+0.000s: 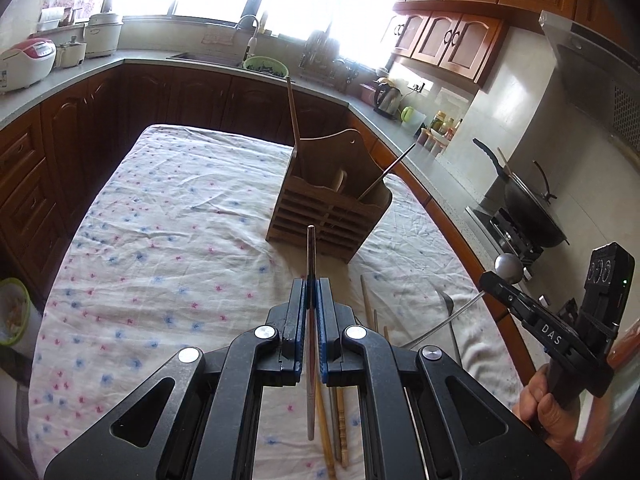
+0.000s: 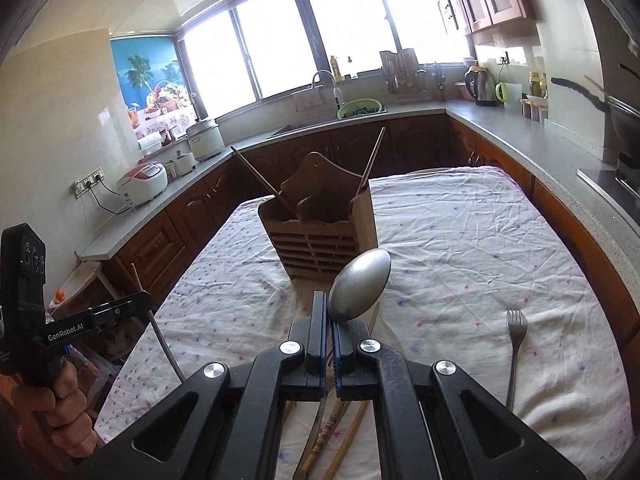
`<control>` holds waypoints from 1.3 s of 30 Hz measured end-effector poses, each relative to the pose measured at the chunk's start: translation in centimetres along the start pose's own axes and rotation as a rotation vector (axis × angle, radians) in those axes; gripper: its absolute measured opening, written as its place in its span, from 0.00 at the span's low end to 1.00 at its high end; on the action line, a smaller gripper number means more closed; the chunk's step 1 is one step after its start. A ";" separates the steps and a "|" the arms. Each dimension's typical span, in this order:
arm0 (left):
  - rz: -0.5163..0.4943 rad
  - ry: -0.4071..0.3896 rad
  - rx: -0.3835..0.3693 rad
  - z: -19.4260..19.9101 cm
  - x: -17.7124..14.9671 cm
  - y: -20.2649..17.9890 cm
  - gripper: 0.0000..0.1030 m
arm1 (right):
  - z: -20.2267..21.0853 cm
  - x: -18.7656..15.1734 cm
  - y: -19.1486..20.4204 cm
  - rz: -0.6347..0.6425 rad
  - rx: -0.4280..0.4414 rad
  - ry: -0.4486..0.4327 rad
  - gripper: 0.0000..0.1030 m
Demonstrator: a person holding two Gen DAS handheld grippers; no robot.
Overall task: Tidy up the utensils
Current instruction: 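Lower the chopstick and spoon into the wooden holder and open both tools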
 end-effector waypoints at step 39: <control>0.193 -0.400 -0.019 -2.8 21.6 -0.1 0.04 | -5.6 14.6 -2.6 0.130 -0.076 -0.213 0.02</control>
Point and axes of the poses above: each gripper's, at about its wrist camera, not at the fingertips, and z roughly against the way its jaws point, y to its left, x to its top, the point moved 8 cm from there along -z, roughly the way its jaws point, and after that the axes turned 14 degrees about x, right-handed, at the moved point
